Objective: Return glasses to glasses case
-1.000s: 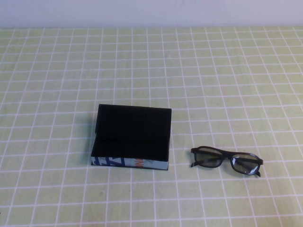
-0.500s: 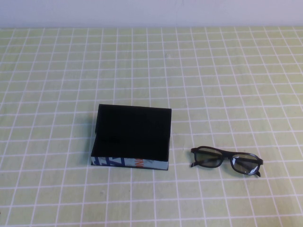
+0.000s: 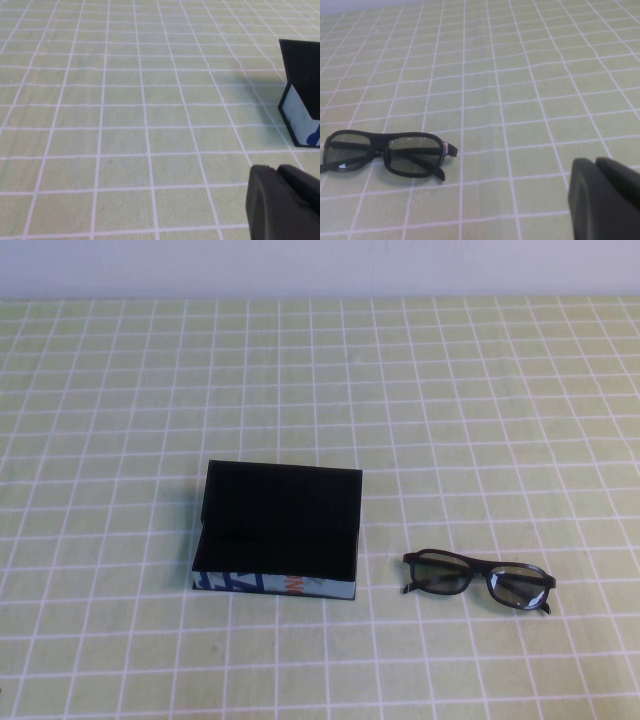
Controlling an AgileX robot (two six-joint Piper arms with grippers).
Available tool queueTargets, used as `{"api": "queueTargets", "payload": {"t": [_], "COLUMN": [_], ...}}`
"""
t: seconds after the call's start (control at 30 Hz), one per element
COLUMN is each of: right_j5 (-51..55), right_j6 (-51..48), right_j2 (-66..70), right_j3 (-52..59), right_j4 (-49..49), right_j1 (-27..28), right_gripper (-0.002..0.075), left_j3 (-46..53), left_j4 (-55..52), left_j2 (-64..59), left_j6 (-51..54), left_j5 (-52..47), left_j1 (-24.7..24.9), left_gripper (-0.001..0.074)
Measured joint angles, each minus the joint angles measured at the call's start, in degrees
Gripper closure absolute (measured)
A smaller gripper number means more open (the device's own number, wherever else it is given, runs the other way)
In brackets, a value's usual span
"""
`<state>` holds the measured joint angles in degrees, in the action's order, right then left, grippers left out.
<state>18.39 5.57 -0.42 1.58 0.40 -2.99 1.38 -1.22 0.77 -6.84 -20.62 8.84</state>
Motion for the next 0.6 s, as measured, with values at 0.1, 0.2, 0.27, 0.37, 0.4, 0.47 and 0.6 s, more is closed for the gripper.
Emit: {"api": "queueTargets", "payload": {"t": [0.1,0.2,0.27,0.37,0.4,0.47,0.6], "right_j5": [0.0,0.0,0.0,-1.7,-3.1,-6.3,-16.6], "right_j6": [0.0,0.0,0.0,0.0,0.0,0.0,0.0], "right_j2": [0.0,0.0,0.0,0.0,0.0,0.0,0.0], "right_j3": [0.0,0.0,0.0,0.0,0.0,0.0,0.0], "right_j4": [0.0,0.0,0.0,0.0,0.0,0.0,0.0], "right_j1": [0.0,0.0,0.0,0.0,0.0,0.0,0.0], "right_gripper": [0.0743,0.0743,0.0743,0.0743,0.0743,0.0743,0.0743], "left_j3": [0.0,0.0,0.0,0.0,0.0,0.0,0.1], "left_j4": [0.0,-0.1,-0.2,-0.2,-0.2,-0.2,-0.2], "left_j2": [0.0,0.0,0.0,0.0,0.0,0.0,0.0], "left_j6": [0.0,0.0,0.0,0.0,0.0,0.0,0.0], "left_j5": [0.0,0.0,0.2,2.0,3.5,7.4,20.3], "left_j1": [0.0,0.0,0.0,0.0,0.0,0.0,0.0], "left_gripper": [0.0738,0.0738,0.0738,0.0738,0.0738,0.0738,0.0738]}}
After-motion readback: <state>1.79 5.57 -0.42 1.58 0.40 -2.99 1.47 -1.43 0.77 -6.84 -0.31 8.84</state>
